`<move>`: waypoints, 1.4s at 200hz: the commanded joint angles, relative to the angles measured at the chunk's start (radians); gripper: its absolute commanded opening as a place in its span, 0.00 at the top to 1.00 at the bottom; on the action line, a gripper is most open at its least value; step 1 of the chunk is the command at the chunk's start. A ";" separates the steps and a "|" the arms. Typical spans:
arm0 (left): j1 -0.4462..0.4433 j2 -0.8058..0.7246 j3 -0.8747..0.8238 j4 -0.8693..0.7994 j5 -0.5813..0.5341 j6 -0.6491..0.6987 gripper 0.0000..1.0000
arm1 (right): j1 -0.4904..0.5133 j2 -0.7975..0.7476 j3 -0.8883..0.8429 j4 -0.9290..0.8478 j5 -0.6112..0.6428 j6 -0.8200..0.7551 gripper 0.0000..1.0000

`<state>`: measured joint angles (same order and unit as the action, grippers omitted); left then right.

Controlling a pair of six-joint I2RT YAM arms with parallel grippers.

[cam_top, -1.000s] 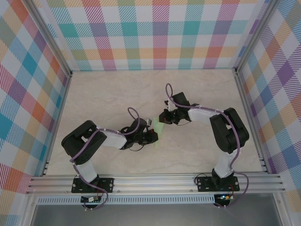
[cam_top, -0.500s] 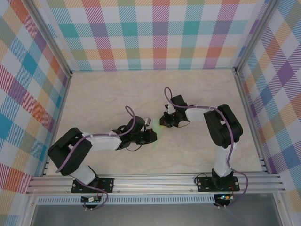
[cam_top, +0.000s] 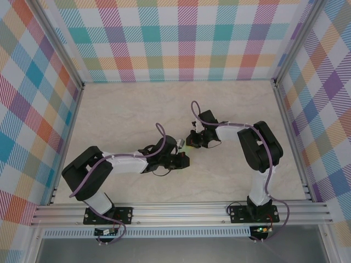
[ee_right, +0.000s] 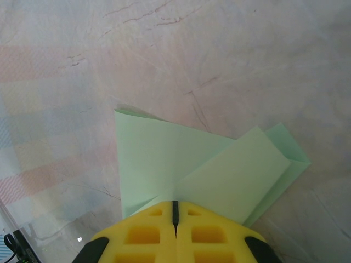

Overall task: Fold a paper plane with a square sheet of paper (fold left side to right side)
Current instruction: Fold the wing for the fifth time at the center of the table.

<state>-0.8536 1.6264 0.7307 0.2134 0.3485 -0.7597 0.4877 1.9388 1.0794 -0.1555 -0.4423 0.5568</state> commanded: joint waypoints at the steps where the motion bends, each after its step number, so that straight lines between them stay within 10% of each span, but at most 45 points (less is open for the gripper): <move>1: -0.005 0.014 0.013 -0.033 -0.039 0.022 0.94 | 0.006 0.040 -0.003 -0.083 0.069 -0.035 1.00; 280: 0.011 0.032 -0.074 -0.073 -0.123 0.009 0.97 | 0.007 0.048 0.010 -0.132 0.112 -0.054 1.00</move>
<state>-0.8486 1.6489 0.6884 0.1631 0.2405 -0.7544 0.4938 1.9388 1.0950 -0.1886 -0.4191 0.5339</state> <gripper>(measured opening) 0.043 0.044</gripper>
